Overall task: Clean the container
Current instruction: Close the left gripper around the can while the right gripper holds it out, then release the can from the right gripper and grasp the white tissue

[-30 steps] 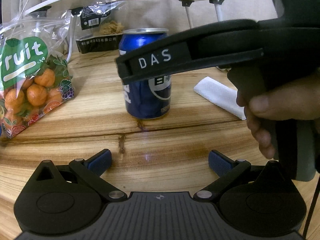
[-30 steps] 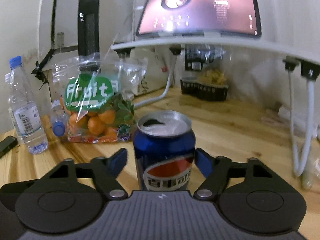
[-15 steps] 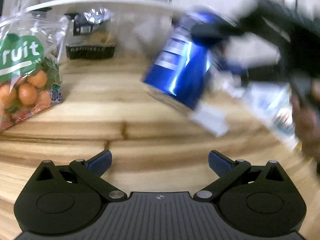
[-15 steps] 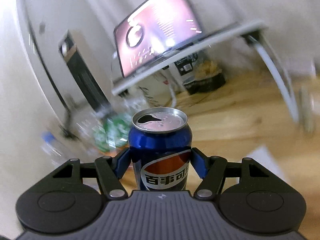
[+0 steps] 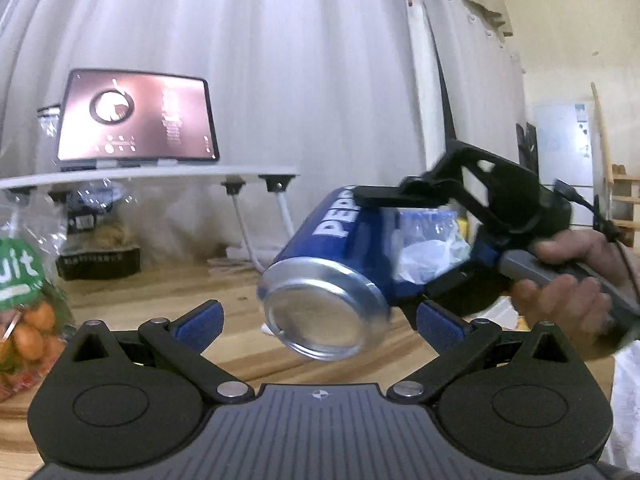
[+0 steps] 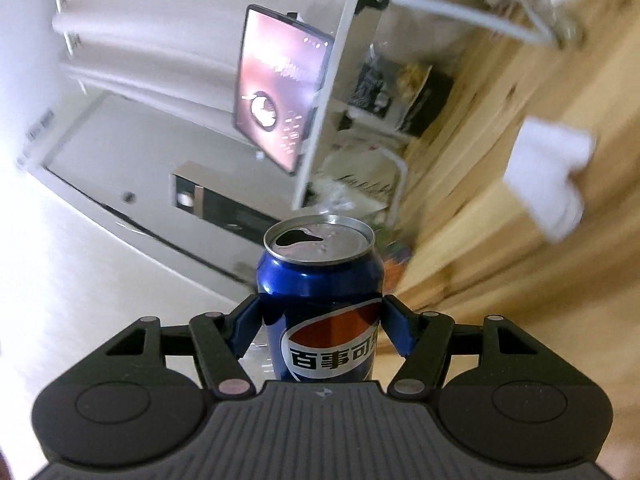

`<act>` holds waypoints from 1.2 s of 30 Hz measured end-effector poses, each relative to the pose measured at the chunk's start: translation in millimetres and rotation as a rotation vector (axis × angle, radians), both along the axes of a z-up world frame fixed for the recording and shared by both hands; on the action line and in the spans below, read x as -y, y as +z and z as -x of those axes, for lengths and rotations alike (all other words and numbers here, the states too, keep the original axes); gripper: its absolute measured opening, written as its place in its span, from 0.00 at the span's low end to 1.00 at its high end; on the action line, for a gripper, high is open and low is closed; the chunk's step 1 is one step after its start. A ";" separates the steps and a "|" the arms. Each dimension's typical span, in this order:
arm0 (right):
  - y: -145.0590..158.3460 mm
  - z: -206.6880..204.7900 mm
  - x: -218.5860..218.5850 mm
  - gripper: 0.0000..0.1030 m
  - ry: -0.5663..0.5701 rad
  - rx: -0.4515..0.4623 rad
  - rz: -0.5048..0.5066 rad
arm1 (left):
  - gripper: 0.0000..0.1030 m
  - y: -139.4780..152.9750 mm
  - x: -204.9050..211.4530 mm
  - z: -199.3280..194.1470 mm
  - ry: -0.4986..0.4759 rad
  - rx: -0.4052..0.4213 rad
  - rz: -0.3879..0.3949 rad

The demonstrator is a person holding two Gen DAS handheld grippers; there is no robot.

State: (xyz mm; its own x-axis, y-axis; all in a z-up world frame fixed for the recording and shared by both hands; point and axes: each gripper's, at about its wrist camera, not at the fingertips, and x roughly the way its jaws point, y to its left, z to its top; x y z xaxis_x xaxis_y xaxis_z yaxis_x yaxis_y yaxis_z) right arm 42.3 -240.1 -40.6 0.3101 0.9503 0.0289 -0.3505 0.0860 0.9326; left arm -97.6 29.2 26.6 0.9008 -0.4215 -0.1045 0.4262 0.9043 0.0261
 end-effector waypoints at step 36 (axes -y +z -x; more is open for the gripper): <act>47.3 0.7 18.4 0.66 -0.200 0.191 0.440 | 0.66 4.2 2.6 -19.4 0.108 -0.078 -0.062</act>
State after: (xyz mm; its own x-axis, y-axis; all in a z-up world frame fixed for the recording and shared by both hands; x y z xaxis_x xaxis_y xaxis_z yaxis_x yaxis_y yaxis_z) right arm 41.5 -258.5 6.8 0.5150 0.8082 -0.2858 -0.4480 0.5379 0.7141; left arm -78.3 26.6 30.8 0.9285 -0.3135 -0.1990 0.3299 0.9425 0.0543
